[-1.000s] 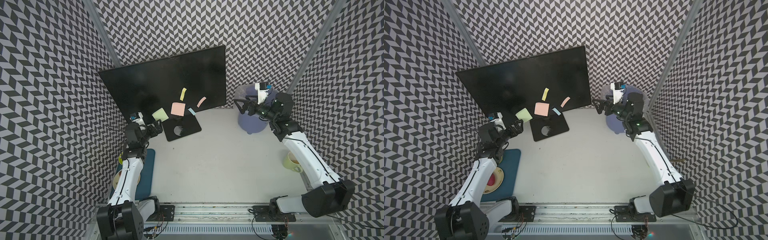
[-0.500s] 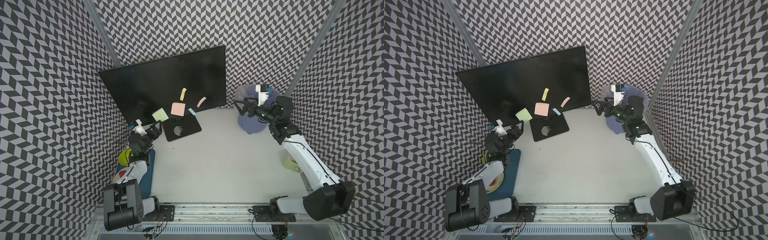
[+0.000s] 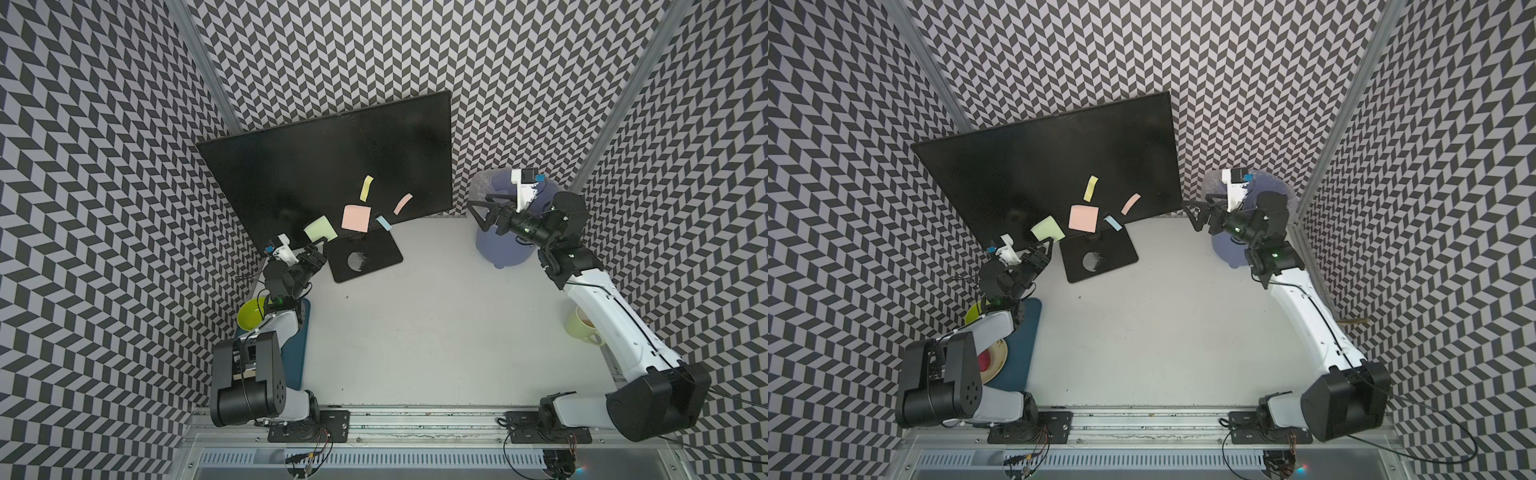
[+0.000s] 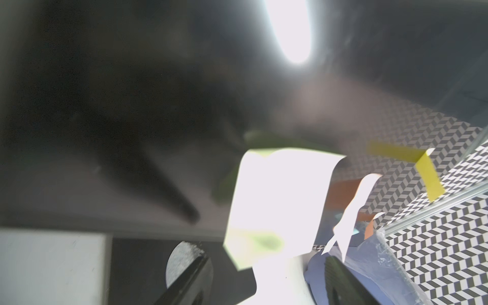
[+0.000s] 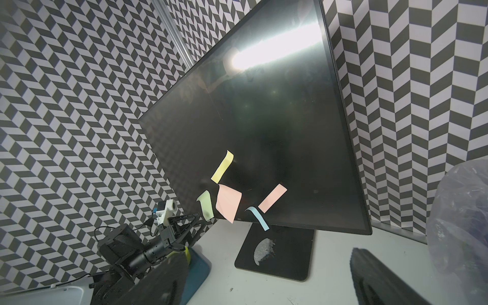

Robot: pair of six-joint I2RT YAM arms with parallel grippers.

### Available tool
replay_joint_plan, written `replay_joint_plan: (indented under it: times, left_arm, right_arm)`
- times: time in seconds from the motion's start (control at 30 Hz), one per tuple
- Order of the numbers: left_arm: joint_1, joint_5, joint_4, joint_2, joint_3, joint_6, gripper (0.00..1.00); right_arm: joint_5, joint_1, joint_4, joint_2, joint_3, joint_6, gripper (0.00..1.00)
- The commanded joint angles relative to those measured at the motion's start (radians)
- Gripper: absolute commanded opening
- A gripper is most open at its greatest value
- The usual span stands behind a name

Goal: Remove the sticky note from the monitor
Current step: Tear off the sticky note from the monitor.

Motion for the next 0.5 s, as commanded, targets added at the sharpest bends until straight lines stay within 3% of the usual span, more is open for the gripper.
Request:
replay_joint_plan:
  times: [0.0,0.33,0.47]
  left_arm:
    - [-0.004,0.014,0.053,0.019,0.047,-0.006,0.69]
    - [-0.001,0.041,0.052,0.015,0.079,-0.032,0.62]
    - [-0.002,0.040,0.023,0.002,0.075,-0.030,0.53]
  right_arm:
    - [-0.012,0.006,0.053,-0.030,-0.012,0.004,0.99]
    - [-0.018,0.007,0.056,-0.034,-0.026,0.010,0.99]
    - [-0.017,0.006,0.057,-0.034,-0.030,0.013,0.99]
